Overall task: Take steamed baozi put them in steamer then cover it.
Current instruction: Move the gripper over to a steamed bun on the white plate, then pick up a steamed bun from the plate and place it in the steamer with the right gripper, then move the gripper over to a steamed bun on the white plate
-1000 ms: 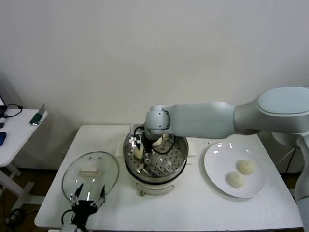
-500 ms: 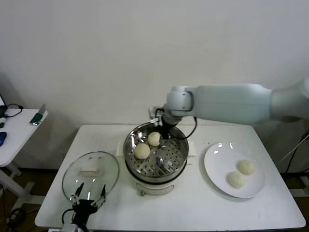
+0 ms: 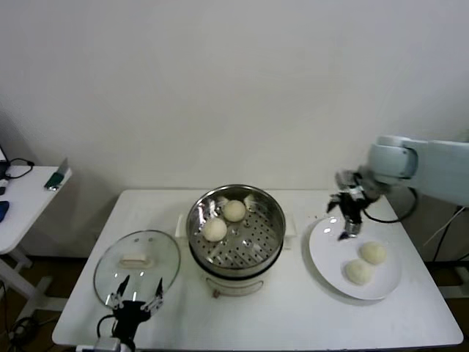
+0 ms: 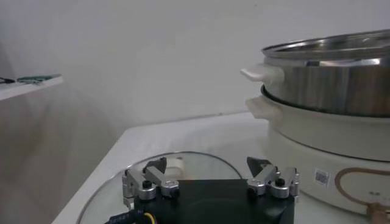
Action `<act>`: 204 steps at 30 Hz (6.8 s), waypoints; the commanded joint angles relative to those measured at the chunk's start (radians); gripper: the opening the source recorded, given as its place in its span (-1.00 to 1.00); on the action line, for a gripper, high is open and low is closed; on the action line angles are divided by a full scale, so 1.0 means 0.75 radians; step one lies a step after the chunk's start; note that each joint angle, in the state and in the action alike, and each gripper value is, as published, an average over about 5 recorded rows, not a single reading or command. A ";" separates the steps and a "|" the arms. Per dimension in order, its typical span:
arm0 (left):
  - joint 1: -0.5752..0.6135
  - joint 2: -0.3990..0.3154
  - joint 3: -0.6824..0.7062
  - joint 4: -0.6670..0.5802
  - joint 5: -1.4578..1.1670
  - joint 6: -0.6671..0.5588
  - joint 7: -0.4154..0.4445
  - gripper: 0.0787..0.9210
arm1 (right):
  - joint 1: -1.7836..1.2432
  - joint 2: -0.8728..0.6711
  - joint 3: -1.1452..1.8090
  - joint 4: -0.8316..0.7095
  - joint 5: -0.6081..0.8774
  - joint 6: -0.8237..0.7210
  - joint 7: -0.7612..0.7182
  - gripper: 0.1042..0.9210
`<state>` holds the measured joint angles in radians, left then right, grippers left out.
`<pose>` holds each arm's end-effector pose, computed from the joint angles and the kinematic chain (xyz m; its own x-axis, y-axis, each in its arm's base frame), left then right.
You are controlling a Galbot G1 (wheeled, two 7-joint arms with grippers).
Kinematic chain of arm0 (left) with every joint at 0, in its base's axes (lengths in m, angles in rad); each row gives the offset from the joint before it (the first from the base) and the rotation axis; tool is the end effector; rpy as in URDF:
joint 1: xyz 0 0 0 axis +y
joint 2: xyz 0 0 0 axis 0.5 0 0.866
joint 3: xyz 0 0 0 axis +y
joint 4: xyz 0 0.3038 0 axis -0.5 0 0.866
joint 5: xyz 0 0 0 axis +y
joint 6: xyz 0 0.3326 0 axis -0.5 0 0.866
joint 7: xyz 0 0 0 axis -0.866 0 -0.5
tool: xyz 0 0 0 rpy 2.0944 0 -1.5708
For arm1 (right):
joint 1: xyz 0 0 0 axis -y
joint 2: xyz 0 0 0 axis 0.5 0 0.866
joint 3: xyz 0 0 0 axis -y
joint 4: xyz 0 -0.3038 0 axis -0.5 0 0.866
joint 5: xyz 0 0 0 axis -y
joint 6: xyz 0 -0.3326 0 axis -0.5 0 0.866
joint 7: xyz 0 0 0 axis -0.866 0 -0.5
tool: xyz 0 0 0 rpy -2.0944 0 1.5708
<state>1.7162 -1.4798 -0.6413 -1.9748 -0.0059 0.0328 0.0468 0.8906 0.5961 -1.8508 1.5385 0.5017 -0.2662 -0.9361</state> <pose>0.1334 0.0515 -0.3210 -0.9569 -0.0295 0.2890 0.0071 0.9922 0.1246 0.4289 -0.1307 -0.0915 -0.0994 -0.1022 0.9898 -0.9929 -0.0554 -0.1054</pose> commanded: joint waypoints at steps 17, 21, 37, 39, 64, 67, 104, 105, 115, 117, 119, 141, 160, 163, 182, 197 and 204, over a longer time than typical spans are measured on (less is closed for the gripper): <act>0.010 -0.028 -0.012 0.016 0.007 -0.010 -0.005 0.77 | -0.837 -0.156 0.607 -0.229 -0.394 0.003 0.047 0.76; 0.010 -0.027 -0.014 0.020 0.006 -0.011 -0.005 0.77 | -0.912 -0.130 0.669 -0.249 -0.407 -0.014 0.072 0.76; 0.011 -0.019 -0.009 0.008 0.010 -0.007 -0.005 0.77 | -0.864 -0.117 0.674 -0.231 -0.381 -0.034 0.065 0.47; 0.011 -0.019 -0.007 0.005 0.011 -0.006 -0.005 0.77 | -0.791 -0.119 0.629 -0.221 -0.366 -0.020 0.045 0.46; 0.023 -0.020 0.003 -0.024 0.027 0.000 -0.004 0.77 | 0.414 0.557 0.246 0.470 -0.340 0.622 -0.040 0.45; 0.026 -0.020 0.000 -0.027 0.026 -0.002 -0.004 0.77 | 0.304 0.616 0.281 0.511 -0.460 0.629 -0.010 0.45; -0.004 -0.038 -0.016 0.010 0.017 -0.001 -0.004 0.77 | -0.288 0.874 0.330 0.047 -0.811 0.649 0.095 0.47; -0.004 -0.038 -0.015 0.009 0.017 -0.001 -0.004 0.77 | -0.284 0.872 0.332 0.045 -0.810 0.651 0.099 0.49; 0.001 -0.041 -0.009 0.004 0.022 -0.004 -0.005 0.77 | -0.086 0.788 0.374 -0.017 -0.523 0.739 -0.036 0.76; 0.002 -0.041 -0.010 0.003 0.022 -0.005 -0.005 0.77 | -0.020 0.746 0.358 -0.050 -0.439 0.763 -0.095 0.76; 0.004 -0.039 -0.011 0.002 0.021 -0.006 -0.005 0.77 | 0.058 0.694 0.325 -0.102 -0.341 0.769 -0.156 0.76; -0.032 -0.035 -0.011 0.008 0.006 0.014 0.003 0.77 | -0.177 -0.082 0.147 -0.495 -0.244 0.386 -0.185 0.76; 0.002 -0.054 -0.028 0.005 0.021 0.012 0.000 0.77 | -0.863 -0.058 0.768 -0.682 -0.514 0.381 -0.064 0.76; 0.003 -0.054 -0.032 0.005 0.021 0.013 0.000 0.77 | -0.908 -0.039 0.816 -0.706 -0.526 0.377 -0.058 0.76; 0.003 -0.055 -0.030 0.011 0.021 0.018 -0.001 0.77 | -1.010 0.039 0.925 -0.784 -0.558 0.335 -0.061 0.61; 0.002 -0.057 -0.022 0.007 0.019 0.026 -0.002 0.77 | -0.966 0.045 0.921 -0.783 -0.534 0.333 -0.097 0.34; 0.006 -0.055 -0.022 0.002 0.014 0.029 -0.002 0.77 | -0.831 0.066 0.816 -0.769 -0.451 0.343 -0.140 0.28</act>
<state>1.7204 -1.5218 -0.6577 -1.9724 0.0058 0.0542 0.0452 0.1986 0.6402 -1.1908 0.9619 0.1230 -0.0098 -1.0218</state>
